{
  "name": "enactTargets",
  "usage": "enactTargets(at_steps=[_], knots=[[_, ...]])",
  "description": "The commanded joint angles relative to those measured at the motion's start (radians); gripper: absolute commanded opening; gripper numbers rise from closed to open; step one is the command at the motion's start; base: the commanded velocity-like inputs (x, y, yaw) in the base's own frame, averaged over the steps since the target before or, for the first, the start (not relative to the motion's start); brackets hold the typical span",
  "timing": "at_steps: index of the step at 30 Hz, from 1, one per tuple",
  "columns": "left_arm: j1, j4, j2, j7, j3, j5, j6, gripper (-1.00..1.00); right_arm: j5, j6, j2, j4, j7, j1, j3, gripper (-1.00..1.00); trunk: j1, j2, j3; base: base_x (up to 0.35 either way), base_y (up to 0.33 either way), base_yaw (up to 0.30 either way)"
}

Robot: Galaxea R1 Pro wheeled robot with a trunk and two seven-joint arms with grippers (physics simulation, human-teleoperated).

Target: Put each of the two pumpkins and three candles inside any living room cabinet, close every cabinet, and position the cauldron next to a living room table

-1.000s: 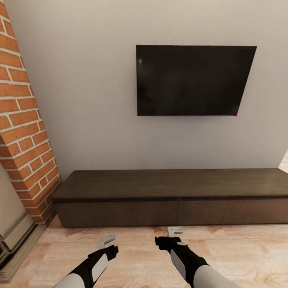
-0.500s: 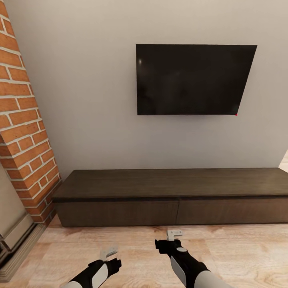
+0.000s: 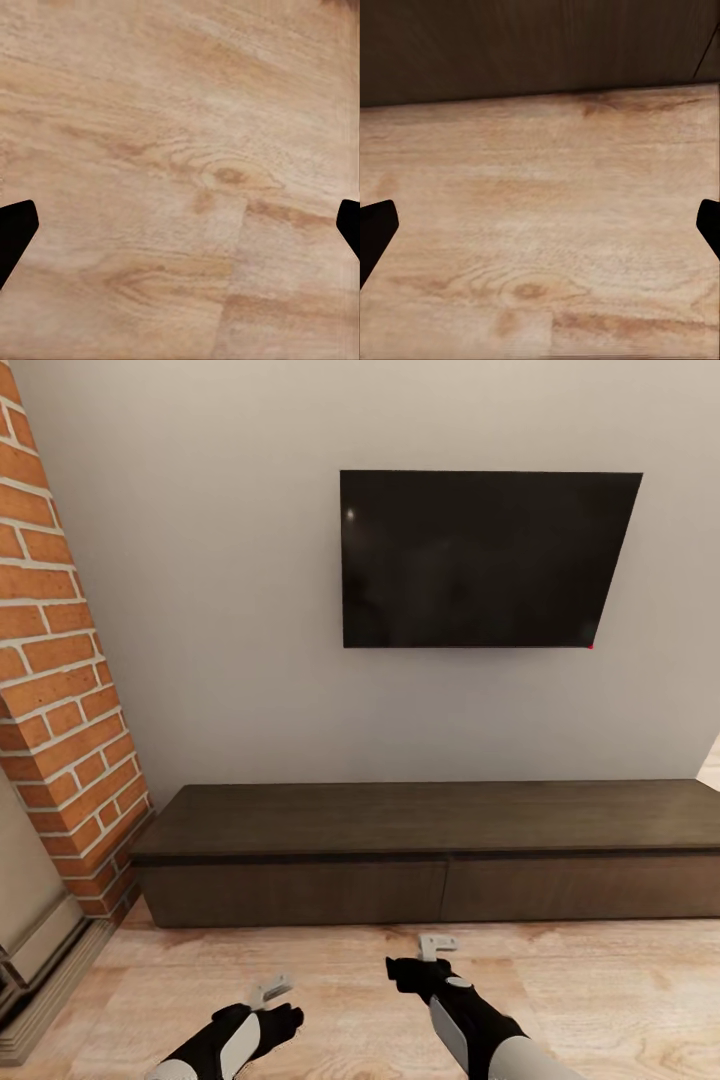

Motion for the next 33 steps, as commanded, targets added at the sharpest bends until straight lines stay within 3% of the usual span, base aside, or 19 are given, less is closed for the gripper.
enactTargets(at_steps=[1,6,7,8,12,18,20,24,26,29,31,33], knots=[[0.0,-0.008,0.005,-0.001,0.007,0.008,0.012,1.0,-0.016,0.008,-0.005,-0.001,0.006,0.0,0.001,1.0,0.0,0.0,-0.001,0.0,0.0,0.0],[0.0,-0.037,0.034,-0.029,0.035,0.035,0.04,1.0,-0.044,0.036,-0.033,-0.002,0.034,0.0,-0.028,1.0,0.0,0.0,-0.001,0.0,0.0,0.0],[0.0,-0.167,0.035,-0.473,0.056,0.156,0.194,1.0,-0.328,0.127,-0.065,-0.002,0.372,0.0,-0.114,1.0,0.0,0.0,-0.001,0.0,0.0,0.0],[0.0,-0.191,0.036,-0.474,0.058,0.184,0.208,1.0,-0.35,0.128,-0.067,-0.003,0.371,0.0,-0.133,1.0,0.0,0.0,-0.001,0.0,0.0,0.0],[0.0,-0.235,0.044,-0.474,0.061,0.24,0.234,1.0,-0.368,0.111,-0.07,-0.01,0.351,0.0,-0.151,1.0,0.0,0.0,-0.001,0.0,0.0,0.0],[0.0,-0.267,0.083,-0.476,0.061,0.327,0.263,1.0,-0.383,0.0,-0.067,-0.04,0.343,0.0,-0.159,1.0,0.0,0.0,-0.001,0.0,0.0,0.0],[0.0,-0.275,0.1,-0.477,0.06,0.359,0.268,1.0,-0.408,-0.012,-0.067,-0.041,0.344,0.0,-0.161,1.0,0.0,0.0,-0.001,0.0,0.0,0.0],[0.0,-0.284,0.145,-0.498,0.06,0.446,0.311,1.0,-0.55,-0.01,-0.07,-0.042,0.351,0.0,-0.209,1.0,0.0,0.0,-0.001,0.0,0.0,0.0],[0.001,-0.285,0.179,-0.558,0.058,0.501,0.349,1.0,-0.658,-0.009,-0.072,-0.043,0.375,0.0,-0.252,1.0,0.0,0.0,-0.001,0.0,0.0,0.0],[0.001,-0.284,0.224,-0.695,0.05,0.541,0.387,1.0,-0.818,-0.001,-0.089,-0.041,0.443,0.0,-0.297,1.0,0.0,0.0,-0.001,0.0,0.0,0.0],[0.002,-0.283,0.233,-0.74,0.048,0.546,0.396,1.0,-0.866,0.025,-0.095,-0.041,0.476,0.0,-0.305,1.0,0.0,0.0,-0.001,0.0,0.0,0.0],[0.002,-0.283,0.236,-0.759,0.047,0.548,0.4,1.0,-0.886,0.043,-0.096,-0.04,0.489,0.0,-0.308,1.0,0.0,0.0,-0.001,0.0,0.0,0.0]])
